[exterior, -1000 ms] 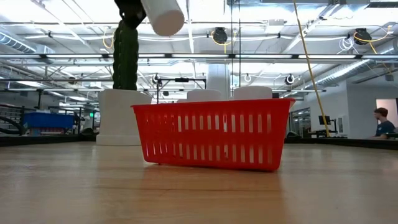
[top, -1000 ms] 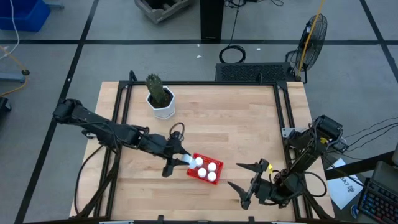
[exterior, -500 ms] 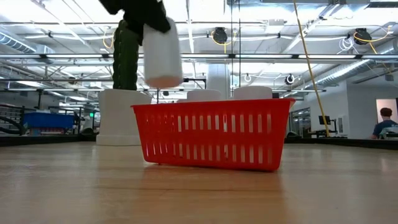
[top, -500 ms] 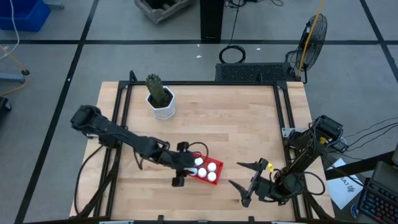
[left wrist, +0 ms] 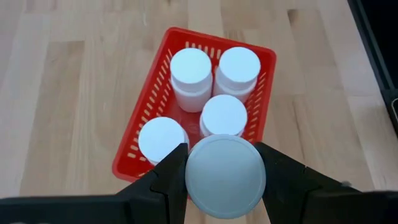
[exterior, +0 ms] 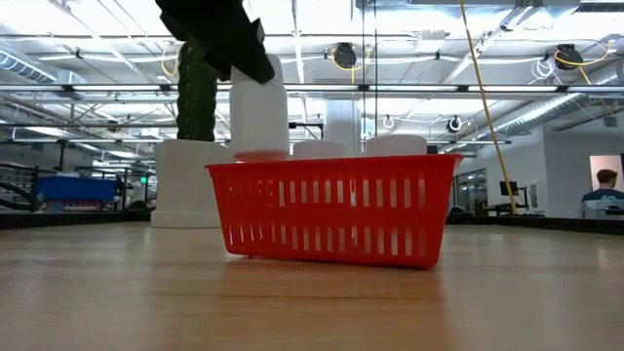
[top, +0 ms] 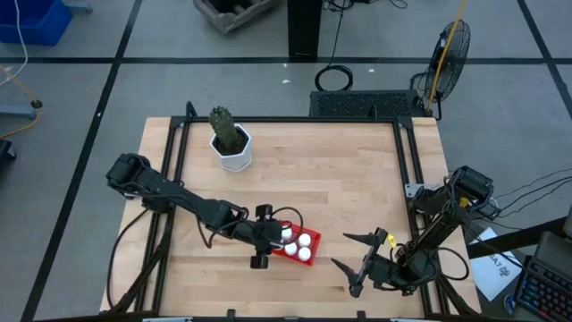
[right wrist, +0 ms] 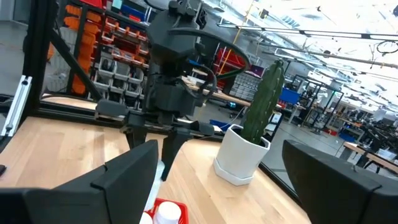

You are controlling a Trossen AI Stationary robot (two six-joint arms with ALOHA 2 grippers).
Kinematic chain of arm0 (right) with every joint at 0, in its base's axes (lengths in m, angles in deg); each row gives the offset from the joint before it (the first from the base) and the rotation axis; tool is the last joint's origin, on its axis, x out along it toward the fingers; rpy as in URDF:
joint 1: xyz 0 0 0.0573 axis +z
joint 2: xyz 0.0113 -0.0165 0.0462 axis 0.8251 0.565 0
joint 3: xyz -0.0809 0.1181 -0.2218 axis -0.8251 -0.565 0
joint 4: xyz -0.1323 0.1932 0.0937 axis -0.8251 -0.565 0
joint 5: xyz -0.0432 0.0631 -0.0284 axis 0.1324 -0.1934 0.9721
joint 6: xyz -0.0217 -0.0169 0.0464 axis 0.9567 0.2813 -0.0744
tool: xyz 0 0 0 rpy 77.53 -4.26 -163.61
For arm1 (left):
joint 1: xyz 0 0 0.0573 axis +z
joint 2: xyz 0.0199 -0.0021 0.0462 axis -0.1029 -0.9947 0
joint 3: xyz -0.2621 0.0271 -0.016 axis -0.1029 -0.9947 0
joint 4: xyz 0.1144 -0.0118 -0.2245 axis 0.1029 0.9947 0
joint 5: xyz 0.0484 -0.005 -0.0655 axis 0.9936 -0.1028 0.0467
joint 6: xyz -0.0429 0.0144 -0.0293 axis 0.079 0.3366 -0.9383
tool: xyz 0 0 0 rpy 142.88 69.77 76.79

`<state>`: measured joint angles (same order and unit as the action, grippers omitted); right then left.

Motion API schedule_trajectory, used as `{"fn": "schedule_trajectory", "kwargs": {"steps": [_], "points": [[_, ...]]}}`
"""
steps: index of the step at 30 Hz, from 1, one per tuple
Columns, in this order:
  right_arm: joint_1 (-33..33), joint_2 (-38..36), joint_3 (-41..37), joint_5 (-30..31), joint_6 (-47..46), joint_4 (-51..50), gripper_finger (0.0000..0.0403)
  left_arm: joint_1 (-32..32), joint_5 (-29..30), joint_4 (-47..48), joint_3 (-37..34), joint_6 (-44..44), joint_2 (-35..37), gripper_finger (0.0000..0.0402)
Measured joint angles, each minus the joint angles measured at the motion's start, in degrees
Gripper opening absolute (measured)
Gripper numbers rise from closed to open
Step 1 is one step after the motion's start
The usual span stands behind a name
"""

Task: Pick and place pill bottles into a basket
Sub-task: Put the white pill bottle into the red bin

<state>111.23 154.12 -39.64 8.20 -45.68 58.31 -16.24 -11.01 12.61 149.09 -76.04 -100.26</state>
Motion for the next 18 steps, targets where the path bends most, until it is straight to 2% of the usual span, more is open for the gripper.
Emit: {"fn": "schedule_trajectory", "kwargs": {"steps": [18], "points": [[0.00, 0.00, 0.00, 0.00, -1.26, -0.45, 0.0334, -0.37, 0.03, -3.75, -2.45, -1.30, 0.00, 0.0161]]}}
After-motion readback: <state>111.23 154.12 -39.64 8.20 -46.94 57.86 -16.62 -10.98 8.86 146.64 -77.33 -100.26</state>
